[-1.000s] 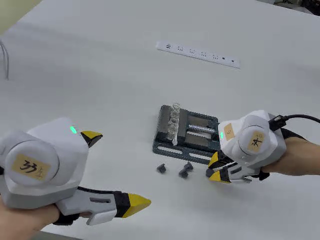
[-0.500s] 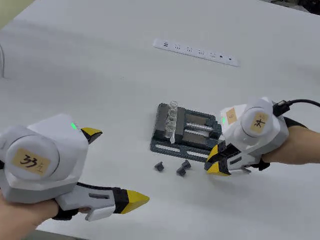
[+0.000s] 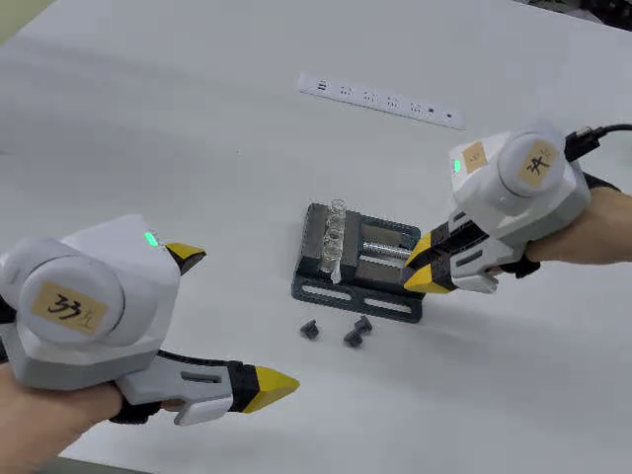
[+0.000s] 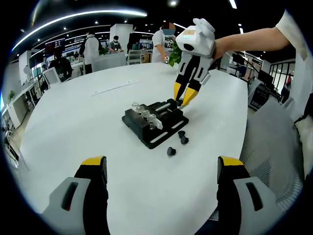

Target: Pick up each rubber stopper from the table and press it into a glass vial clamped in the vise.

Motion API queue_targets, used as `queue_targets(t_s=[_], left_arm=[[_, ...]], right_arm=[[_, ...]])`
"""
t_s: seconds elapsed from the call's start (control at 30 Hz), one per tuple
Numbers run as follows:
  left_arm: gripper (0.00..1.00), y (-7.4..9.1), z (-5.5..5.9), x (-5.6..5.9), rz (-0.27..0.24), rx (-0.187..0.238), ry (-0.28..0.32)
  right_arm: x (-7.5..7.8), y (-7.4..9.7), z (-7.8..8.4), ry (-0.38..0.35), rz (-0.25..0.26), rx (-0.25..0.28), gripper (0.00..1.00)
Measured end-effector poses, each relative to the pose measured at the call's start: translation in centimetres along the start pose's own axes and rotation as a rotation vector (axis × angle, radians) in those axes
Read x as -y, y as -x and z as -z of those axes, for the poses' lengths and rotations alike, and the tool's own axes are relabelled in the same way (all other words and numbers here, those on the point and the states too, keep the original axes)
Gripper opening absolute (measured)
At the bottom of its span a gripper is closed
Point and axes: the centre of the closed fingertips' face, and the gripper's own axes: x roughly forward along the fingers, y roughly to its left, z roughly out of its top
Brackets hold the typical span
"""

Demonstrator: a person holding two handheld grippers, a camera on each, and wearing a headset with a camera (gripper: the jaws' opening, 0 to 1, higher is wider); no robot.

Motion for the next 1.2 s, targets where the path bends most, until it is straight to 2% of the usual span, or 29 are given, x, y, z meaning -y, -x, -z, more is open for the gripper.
queue_targets(t_s=[0.1, 0.23, 0.37, 0.57, 1.03, 1.2], left_arm=[[0.93, 0.0, 0.0, -0.1, -0.001, 0.005, 0.005], [0.93, -0.1, -0.4, -0.2, -0.002, 0.036, 0.014], [0.93, -0.2, -0.7, -0.4, -0.004, 0.053, 0.022], [0.93, -0.3, -0.6, -0.7, -0.008, 0.053, 0.036], [0.92, -0.2, -0.2, -1.2, -0.028, 0.057, 0.062], [0.92, -0.2, 0.0, -1.4, -0.036, 0.055, 0.071]], right_arm=[[1.2, 0.7, -1.0, 0.011, 0.013, 0.008, 0.07], [2.6, 1.4, -2.4, 0.032, 0.018, 0.021, 0.07], [3.5, 1.5, -3.3, 0.057, 0.016, 0.017, 0.07], [5.1, 1.5, -4.6, 0.079, 0.002, 0.02, 0.07], [6.1, 0.0, -6.8, 0.125, -0.055, 0.006, 0.07], [5.9, -0.8, -7.1, 0.159, -0.081, -0.024, 0.07]])
